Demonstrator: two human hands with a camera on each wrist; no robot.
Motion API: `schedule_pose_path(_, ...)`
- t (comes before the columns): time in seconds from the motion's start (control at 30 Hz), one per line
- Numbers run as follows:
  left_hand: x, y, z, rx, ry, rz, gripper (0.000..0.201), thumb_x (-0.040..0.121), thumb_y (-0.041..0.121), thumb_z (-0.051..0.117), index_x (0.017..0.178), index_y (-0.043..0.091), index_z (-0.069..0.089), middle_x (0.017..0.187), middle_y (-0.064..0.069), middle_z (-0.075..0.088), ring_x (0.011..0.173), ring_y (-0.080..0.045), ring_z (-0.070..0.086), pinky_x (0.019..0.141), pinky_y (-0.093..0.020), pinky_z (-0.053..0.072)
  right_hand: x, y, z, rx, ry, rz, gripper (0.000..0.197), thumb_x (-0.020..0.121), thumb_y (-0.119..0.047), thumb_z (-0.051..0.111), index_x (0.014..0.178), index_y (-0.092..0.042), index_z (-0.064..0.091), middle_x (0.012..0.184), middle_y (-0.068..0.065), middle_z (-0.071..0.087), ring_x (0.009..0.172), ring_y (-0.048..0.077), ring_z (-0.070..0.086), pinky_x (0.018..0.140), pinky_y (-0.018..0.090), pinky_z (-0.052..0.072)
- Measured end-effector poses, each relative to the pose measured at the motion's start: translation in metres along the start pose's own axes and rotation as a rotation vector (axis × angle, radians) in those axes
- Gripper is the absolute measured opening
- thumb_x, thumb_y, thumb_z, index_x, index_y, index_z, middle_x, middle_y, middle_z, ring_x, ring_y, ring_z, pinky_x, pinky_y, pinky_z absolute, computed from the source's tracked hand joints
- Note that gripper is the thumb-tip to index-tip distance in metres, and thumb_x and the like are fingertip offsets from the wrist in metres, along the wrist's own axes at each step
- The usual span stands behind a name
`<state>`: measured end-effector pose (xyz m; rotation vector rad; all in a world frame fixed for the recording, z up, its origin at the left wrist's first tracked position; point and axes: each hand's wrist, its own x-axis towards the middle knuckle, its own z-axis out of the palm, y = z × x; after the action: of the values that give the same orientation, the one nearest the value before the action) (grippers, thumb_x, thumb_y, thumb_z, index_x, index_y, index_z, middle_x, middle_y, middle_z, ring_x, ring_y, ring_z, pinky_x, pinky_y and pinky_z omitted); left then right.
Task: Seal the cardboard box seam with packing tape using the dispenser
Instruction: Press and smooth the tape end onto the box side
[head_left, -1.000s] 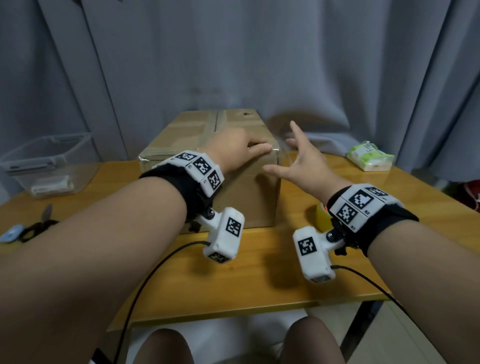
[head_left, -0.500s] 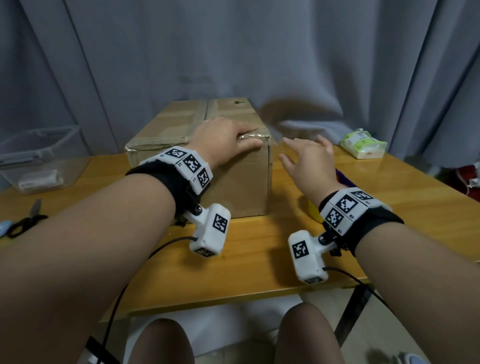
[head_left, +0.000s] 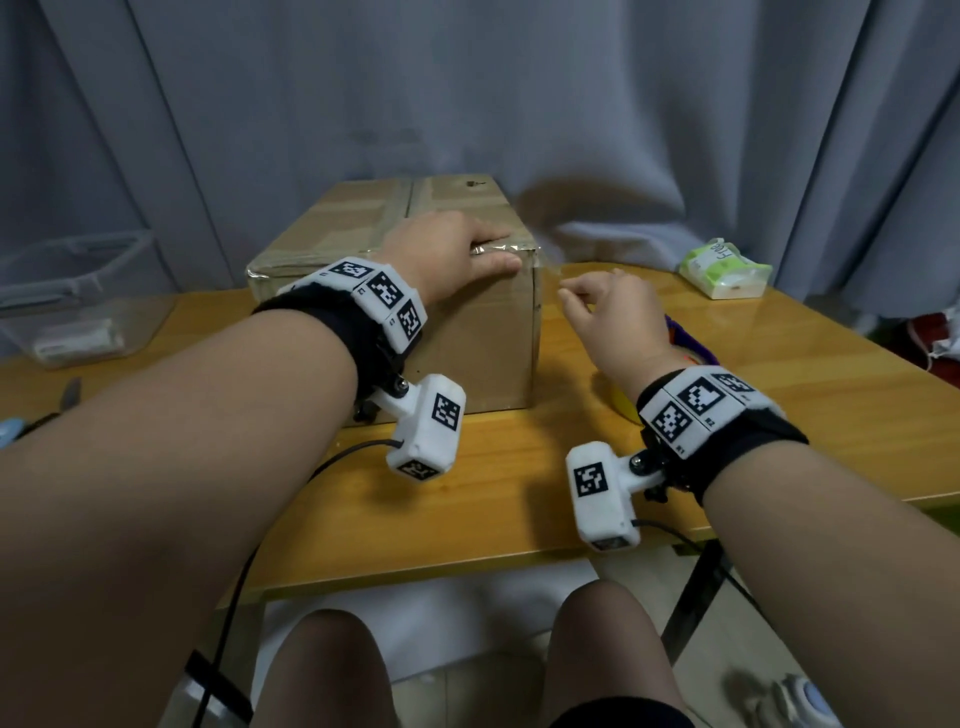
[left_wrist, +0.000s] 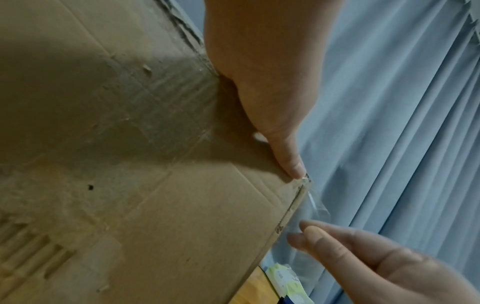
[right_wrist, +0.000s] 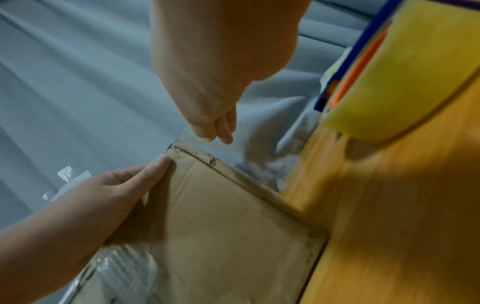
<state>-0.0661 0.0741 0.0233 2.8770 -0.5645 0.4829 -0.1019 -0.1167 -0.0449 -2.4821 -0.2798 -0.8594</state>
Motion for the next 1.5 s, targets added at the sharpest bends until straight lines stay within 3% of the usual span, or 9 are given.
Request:
schedule_pose_path(0.1, 0.001, 0.0, 0.001, 0.011, 0.012, 0.001, 0.054, 0.085, 0.063, 0.05, 0.13, 0.034, 0.055, 0.13, 0.0, 0.06, 0.122, -0.024, 0.052, 0.098, -0.035, 0.042, -0.005, -0.004, 0.009, 0.197, 0.031, 0.077, 0.027, 0.095, -0.021, 0.055, 0.113, -0.007, 0.068, 0.11, 0.009, 0.07, 0.104, 0.021, 0.064, 0.093, 0.033, 0.05)
schedule_pose_path(0.37, 0.002, -0.001, 0.002, 0.023, 0.012, 0.006, 0.054, 0.085, 0.063, 0.049, 0.129, 0.033, 0.056, 0.129, -0.003, 0.061, 0.121, -0.026, 0.053, 0.097, -0.036, 0.043, -0.009, -0.011, 0.029, 0.328, 0.098, 0.094, 0.025, 0.092, -0.017, 0.056, 0.107, -0.004, 0.07, 0.102, 0.013, 0.072, 0.098, 0.027, 0.067, 0.087, 0.046, 0.052)
schedule_pose_path(0.47, 0.002, 0.001, 0.001, 0.003, 0.038, 0.006, 0.051, 0.084, 0.063, 0.051, 0.125, 0.034, 0.059, 0.125, 0.0, 0.063, 0.118, -0.025, 0.054, 0.096, -0.035, 0.044, -0.01, -0.006, 0.024, 0.412, 0.019, 0.08, 0.031, 0.087, -0.011, 0.053, 0.115, -0.011, 0.066, 0.105, 0.007, 0.072, 0.097, 0.02, 0.067, 0.085, 0.039, 0.055)
schedule_pose_path(0.57, 0.003, 0.004, 0.003, -0.026, 0.084, -0.002, 0.043, 0.079, 0.062, 0.051, 0.108, 0.033, 0.063, 0.113, 0.005, 0.066, 0.11, -0.023, 0.058, 0.091, -0.035, 0.045, -0.004, 0.005, 0.007, 0.637, -0.074, 0.127, 0.056, 0.081, 0.006, 0.047, 0.125, -0.029, 0.046, 0.097, -0.004, 0.069, 0.089, 0.015, 0.067, 0.07, 0.028, 0.05)
schedule_pose_path(0.7, 0.008, 0.018, 0.009, 0.098, 0.159, -0.006, 0.039, 0.076, 0.058, 0.05, 0.098, 0.025, 0.057, 0.108, 0.0, 0.064, 0.105, -0.027, 0.056, 0.085, -0.038, 0.04, 0.022, 0.008, -0.012, 0.54, -0.159, 0.003, 0.058, 0.08, 0.015, 0.041, 0.121, -0.026, 0.042, 0.085, -0.001, 0.069, 0.08, 0.004, 0.065, 0.068, 0.02, 0.049)
schedule_pose_path(0.87, 0.009, 0.018, 0.013, 0.141, 0.158, 0.01, 0.048, 0.076, 0.064, 0.049, 0.097, 0.021, 0.054, 0.107, -0.004, 0.062, 0.102, -0.029, 0.057, 0.082, -0.038, 0.04, 0.04, 0.004, -0.019, 0.239, -0.226, -0.256, 0.033, 0.083, 0.006, 0.054, 0.099, -0.024, 0.058, 0.087, 0.0, 0.068, 0.087, 0.014, 0.064, 0.083, 0.041, 0.053)
schedule_pose_path(1.17, -0.006, -0.01, -0.002, 0.11, 0.092, 0.066, 0.052, 0.09, 0.057, 0.044, 0.119, 0.017, 0.057, 0.109, -0.008, 0.067, 0.101, -0.03, 0.06, 0.083, -0.039, 0.048, 0.059, -0.015, -0.032, -0.13, -0.309, -0.427, 0.007, 0.085, -0.017, 0.066, 0.089, -0.015, 0.07, 0.094, 0.004, 0.065, 0.088, 0.024, 0.06, 0.08, 0.042, 0.05)
schedule_pose_path(1.37, -0.012, -0.014, 0.01, 0.161, 0.213, 0.064, 0.052, 0.091, 0.057, 0.037, 0.115, 0.017, 0.059, 0.106, -0.007, 0.068, 0.096, -0.029, 0.062, 0.08, -0.041, 0.05, 0.051, -0.022, -0.019, -0.021, -0.219, -0.396, 0.007, 0.083, -0.014, 0.069, 0.086, -0.009, 0.065, 0.1, 0.003, 0.052, 0.085, 0.02, 0.056, 0.077, 0.034, 0.047)
schedule_pose_path(1.5, -0.012, -0.018, 0.015, 0.197, 0.26, 0.076, 0.051, 0.09, 0.059, 0.035, 0.112, 0.02, 0.059, 0.1, -0.006, 0.069, 0.093, -0.03, 0.063, 0.076, -0.037, 0.047, 0.045, -0.01, 0.001, 0.338, -0.121, -0.191, 0.042, 0.08, -0.012, 0.072, 0.117, -0.02, 0.055, 0.088, -0.005, 0.05, 0.079, 0.013, 0.051, 0.076, 0.026, 0.048)
